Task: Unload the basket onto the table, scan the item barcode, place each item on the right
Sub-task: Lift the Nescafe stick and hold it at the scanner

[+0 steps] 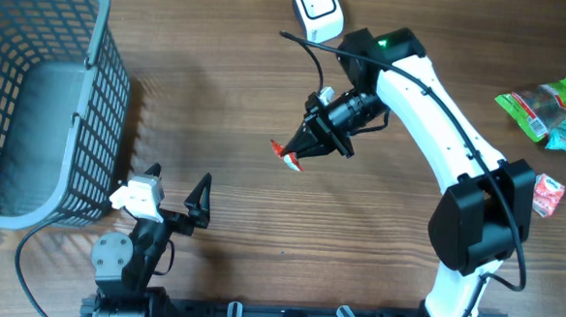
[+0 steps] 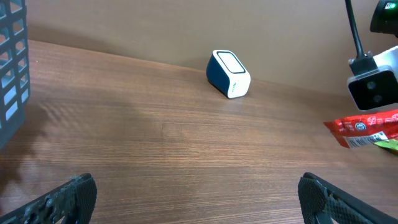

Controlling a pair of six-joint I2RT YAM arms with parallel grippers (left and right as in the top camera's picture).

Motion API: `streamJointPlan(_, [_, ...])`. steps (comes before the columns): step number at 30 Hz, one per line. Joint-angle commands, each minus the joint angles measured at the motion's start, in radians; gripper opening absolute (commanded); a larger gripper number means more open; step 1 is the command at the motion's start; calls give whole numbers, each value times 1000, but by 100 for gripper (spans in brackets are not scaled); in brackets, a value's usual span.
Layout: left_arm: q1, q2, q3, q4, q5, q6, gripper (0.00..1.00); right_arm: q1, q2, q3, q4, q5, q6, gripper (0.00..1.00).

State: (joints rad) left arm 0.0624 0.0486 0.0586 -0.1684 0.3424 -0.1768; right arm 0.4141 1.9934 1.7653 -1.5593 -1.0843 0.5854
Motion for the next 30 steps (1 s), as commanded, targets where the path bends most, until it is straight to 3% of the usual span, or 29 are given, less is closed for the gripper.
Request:
streamJointPlan(1, [-5, -2, -3, -1, 1, 16, 100, 6, 6, 4, -40, -57, 104, 5])
streamJointPlan(7, [-5, -2, -3, -1, 1, 16, 100, -1, 6, 4, -47, -359, 127, 4])
streamJointPlan(11, [-5, -2, -3, -1, 1, 16, 100, -3, 6, 4, -28, -383, 313, 4])
streamJointPlan(14, [-5, -2, -3, -1, 1, 16, 100, -12, 6, 4, 50, -430, 268, 4])
streamJointPlan(20, [-5, -2, -3, -1, 1, 16, 100, -36, 6, 4, 26, -432, 142, 4])
streamJointPlan(24, [-5, -2, -3, -1, 1, 16, 100, -36, 6, 4, 81, -275, 66, 4])
streamJointPlan(30, [-5, -2, -4, -1, 1, 16, 100, -34, 6, 4, 216, 566, 261, 5])
